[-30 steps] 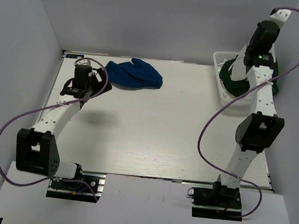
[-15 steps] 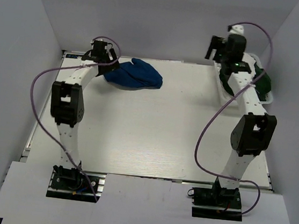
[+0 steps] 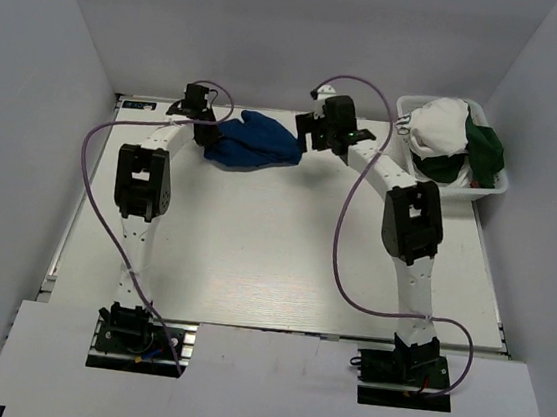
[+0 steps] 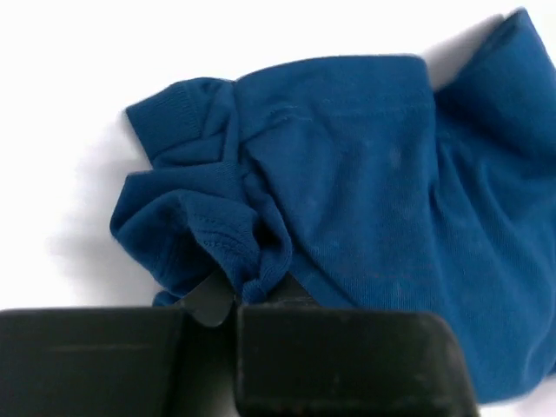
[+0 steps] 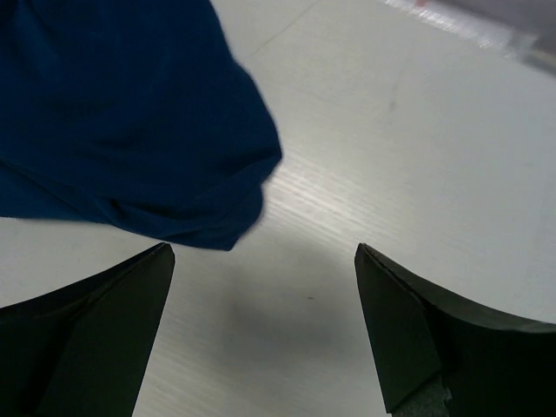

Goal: Fold and stack the t-shirts

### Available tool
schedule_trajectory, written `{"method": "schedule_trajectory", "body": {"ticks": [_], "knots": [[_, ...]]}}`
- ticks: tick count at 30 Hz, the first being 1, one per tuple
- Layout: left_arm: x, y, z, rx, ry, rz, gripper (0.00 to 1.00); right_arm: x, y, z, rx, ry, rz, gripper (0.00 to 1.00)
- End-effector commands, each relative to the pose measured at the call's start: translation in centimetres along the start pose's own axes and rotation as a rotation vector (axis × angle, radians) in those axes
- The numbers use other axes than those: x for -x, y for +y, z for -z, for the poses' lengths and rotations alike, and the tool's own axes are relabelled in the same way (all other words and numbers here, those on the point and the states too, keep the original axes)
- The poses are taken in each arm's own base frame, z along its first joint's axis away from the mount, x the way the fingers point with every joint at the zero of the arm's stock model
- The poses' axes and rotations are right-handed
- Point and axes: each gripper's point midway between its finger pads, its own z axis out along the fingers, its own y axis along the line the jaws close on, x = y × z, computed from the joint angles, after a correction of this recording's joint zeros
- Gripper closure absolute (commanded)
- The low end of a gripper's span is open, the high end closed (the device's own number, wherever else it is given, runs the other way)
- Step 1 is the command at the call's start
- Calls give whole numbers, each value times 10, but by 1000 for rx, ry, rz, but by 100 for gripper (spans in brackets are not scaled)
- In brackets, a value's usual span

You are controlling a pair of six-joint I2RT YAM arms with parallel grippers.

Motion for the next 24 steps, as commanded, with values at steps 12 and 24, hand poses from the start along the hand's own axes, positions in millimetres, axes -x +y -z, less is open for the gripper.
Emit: {"method": "schedule_trajectory", "body": {"ticks": [12,24], "knots": [[-65,-75,182,-572,-37,-142,100,25,57,14,87,-96,-88,10],[-17,-195,503,-1350,-403,-564,100,14,16,193,-131,-332,-329,10]]}}
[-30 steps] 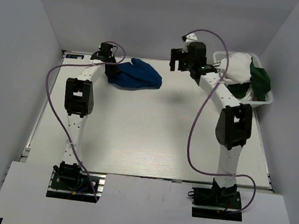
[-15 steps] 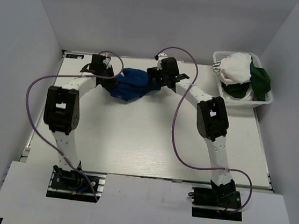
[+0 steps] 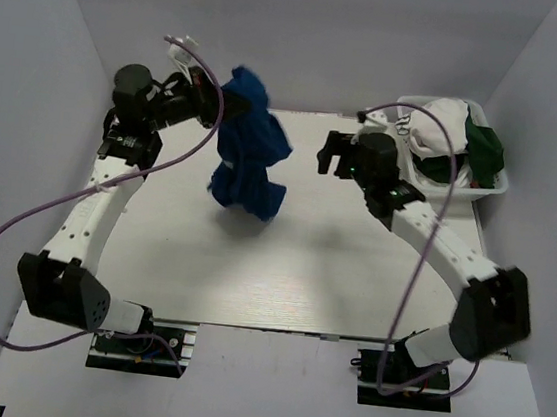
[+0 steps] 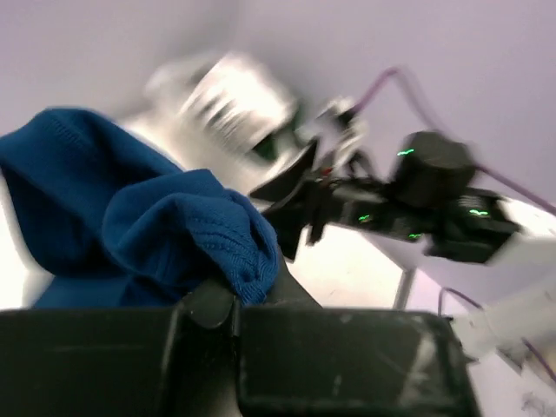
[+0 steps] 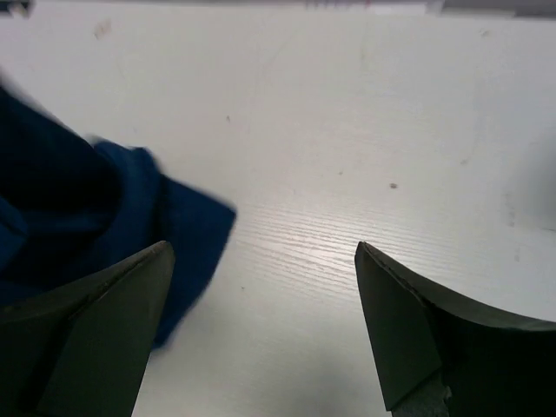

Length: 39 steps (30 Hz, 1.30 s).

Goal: Fold and stack the t-shirts

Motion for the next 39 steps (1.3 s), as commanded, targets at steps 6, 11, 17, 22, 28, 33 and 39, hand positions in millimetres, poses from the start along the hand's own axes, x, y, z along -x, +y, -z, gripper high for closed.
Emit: {"method": "schedule_trajectory", "body": {"ticks": [6,11,17,22,28,33,39], "knots": [[56,-119,51,-262,-155,-192,100,30,-20,82,-62,-218,-146,10],[36,-19,33,179,-139,22,100,6,-24,86,-75,-145,-123,10],[-2,53,41,462,-113,113,100,-59,8,54,41,91,30,10],[-10,71,50,564,-125,138,100,-105,33,39,67,204,204,10],[-21,68,55,546,-117,119,100,-143,51,4,8,304,276,10],[-30,60,64,535,-117,104,100,-168,48,-23,-48,378,301,10],[-35,59,71,539,-130,88,100,-197,58,-42,22,451,316,20]]}}
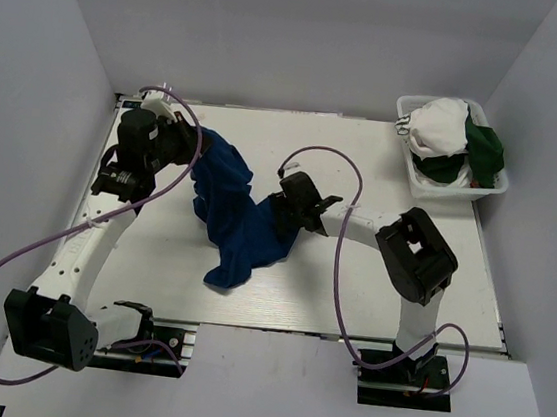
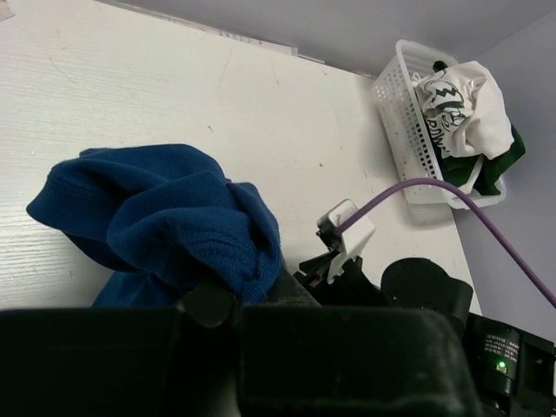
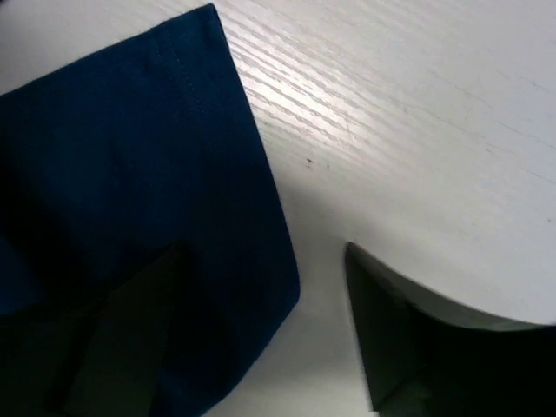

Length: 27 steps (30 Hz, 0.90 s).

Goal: Fold and stack the t-shirts

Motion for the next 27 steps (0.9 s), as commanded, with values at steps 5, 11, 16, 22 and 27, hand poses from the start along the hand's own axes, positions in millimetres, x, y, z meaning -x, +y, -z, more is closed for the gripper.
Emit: {"method": "schedule_trajectory", "body": {"ticks": [5,11,16,22,27], "knots": [[18,-12,11,-40,-85,-50,100,-14,8,-2,90,64,-5,86],[22,-22,13,-83,-83,-75,100,-8,-4,32,127,-20,-103,100],[35,-58,22,-228,-42,-145,100,100,-58,132,-84,-381,-179,100],[72,-76,72,-191,-176,-213,100,152,-119,287,-232,-761,-348,100],[95,-93,149,-185,-368,-207,100,147,-148,397,-216,-990,-459,100]]}}
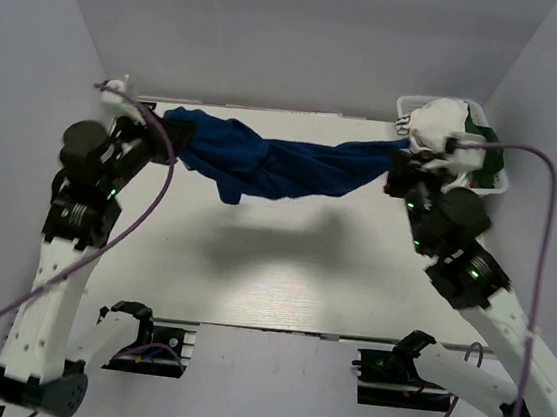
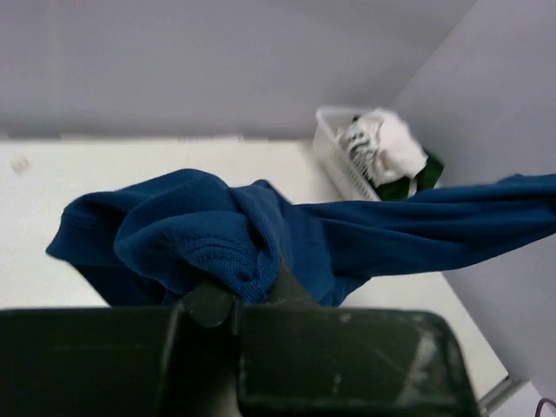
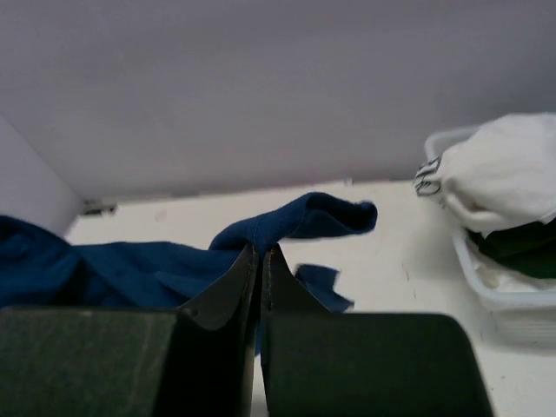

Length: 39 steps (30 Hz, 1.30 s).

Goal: Fold and stack the t-shirts

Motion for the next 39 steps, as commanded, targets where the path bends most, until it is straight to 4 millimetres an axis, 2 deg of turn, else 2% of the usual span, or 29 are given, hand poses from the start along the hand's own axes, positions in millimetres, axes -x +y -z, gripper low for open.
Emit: {"method": "schedule_trajectory", "body": {"ticks": [1,2,4,5,6,7,10,11,12,13,14,15,16,17,18,19,20,21,22,24,26,27,28,31,32,33,35,37,39], "knots": [[57,-34,66,-21,-231,-43,100,55,-25,40,-46,-133,-73,100],[62,-44,87,-45,-276,-34,100,77,-27,55,-23,-183,-106,100],[70,-52,106,-58,-324,-39,100,91,-31,69,-9,-221,-114,100],[66,-53,110,-60,-323,-26,100,103,-33,75,-9,-246,-125,100],[65,-51,117,-46,-336,-14,100,105,-42,77,-53,-251,-128,100],[67,-51,121,-41,-349,-5,100,99,-46,74,-83,-231,-116,100],[37,-25,100,40,-263,74,96,73,-66,60,-247,-150,-89,100],[24,-15,91,72,-223,99,93,53,-68,49,-295,-98,-62,100],[4,3,78,133,-173,144,91,44,-79,46,-374,-78,-50,100],[-11,17,69,180,-130,173,90,19,-75,31,-394,-17,-15,100],[-33,36,54,246,-65,205,87,-11,-77,18,-417,58,41,100],[-64,63,46,353,1,251,76,-39,-74,10,-400,124,71,100],[-84,78,41,412,50,269,66,-88,-78,-9,-444,229,100,100],[-118,104,32,510,142,277,57,-117,-79,-14,-434,303,113,100],[-140,117,33,574,203,308,15,-133,-82,-20,-429,348,103,100],[-160,130,35,637,255,318,0,-176,-86,-36,-445,457,110,100],[-170,134,35,660,295,321,0,-186,-90,-39,-458,486,122,100],[-187,144,34,709,343,332,0,-186,-99,-46,-491,495,114,70],[-192,147,35,722,366,333,0,-206,-100,-50,-518,571,128,55],[-197,148,32,716,374,337,0,-212,-105,-47,-566,632,136,40],[-208,145,32,682,392,351,0,-213,-104,-44,-562,643,126,33],[-213,142,30,664,402,352,0,-221,-103,-38,-554,665,123,30],[-213,139,28,631,394,349,0,-219,-103,-30,-539,663,109,10],[-244,121,25,488,468,394,0,-233,-93,-6,-438,714,48,10],[-249,115,22,440,478,407,0,-247,-95,5,-436,736,26,10],[-252,109,19,393,483,417,2,-249,-92,17,-407,739,-14,10],[-261,89,12,266,524,445,6,-266,-75,25,-313,779,-83,10],[-279,84,11,253,595,463,7,-274,-40,39,-114,844,-144,10],[-291,91,16,300,640,455,10,-288,-31,58,-35,892,-120,10]]}}
